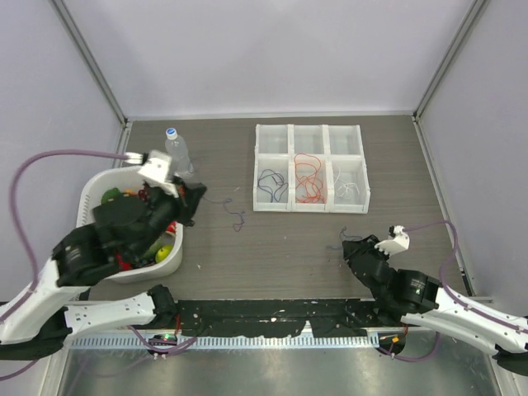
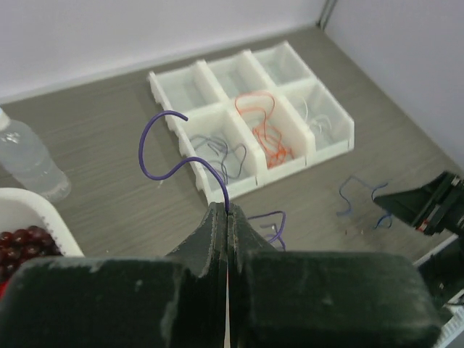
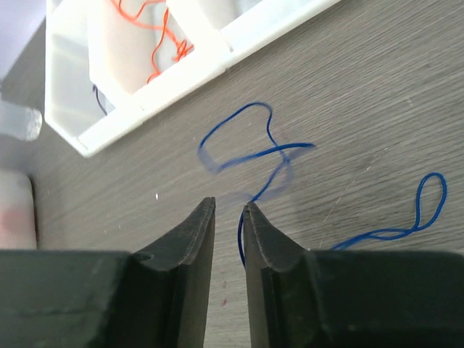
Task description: Untangle the cables
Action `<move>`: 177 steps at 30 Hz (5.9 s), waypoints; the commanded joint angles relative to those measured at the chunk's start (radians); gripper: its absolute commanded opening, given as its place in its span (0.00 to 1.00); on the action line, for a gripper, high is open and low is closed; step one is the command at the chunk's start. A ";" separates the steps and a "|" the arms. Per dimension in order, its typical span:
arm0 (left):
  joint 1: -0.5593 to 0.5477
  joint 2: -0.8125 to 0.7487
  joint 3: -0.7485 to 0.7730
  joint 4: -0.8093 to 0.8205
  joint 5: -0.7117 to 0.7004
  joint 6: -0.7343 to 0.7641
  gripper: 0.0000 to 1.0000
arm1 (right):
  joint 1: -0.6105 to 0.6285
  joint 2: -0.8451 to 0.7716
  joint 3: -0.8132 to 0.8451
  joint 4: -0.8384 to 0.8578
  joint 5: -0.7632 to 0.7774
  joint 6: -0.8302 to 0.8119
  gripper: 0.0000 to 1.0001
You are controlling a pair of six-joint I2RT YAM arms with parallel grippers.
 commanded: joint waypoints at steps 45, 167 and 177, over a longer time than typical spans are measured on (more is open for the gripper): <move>0.317 0.765 0.086 0.551 0.184 -0.107 0.00 | 0.004 -0.063 -0.007 0.118 -0.233 -0.210 0.31; 0.371 -0.155 -0.861 0.418 0.667 -0.512 1.00 | -0.012 1.296 0.265 1.297 -0.737 -0.469 0.83; 0.369 -0.232 -0.830 0.361 0.642 -0.495 1.00 | 0.206 1.446 0.514 0.898 -0.388 -0.503 0.83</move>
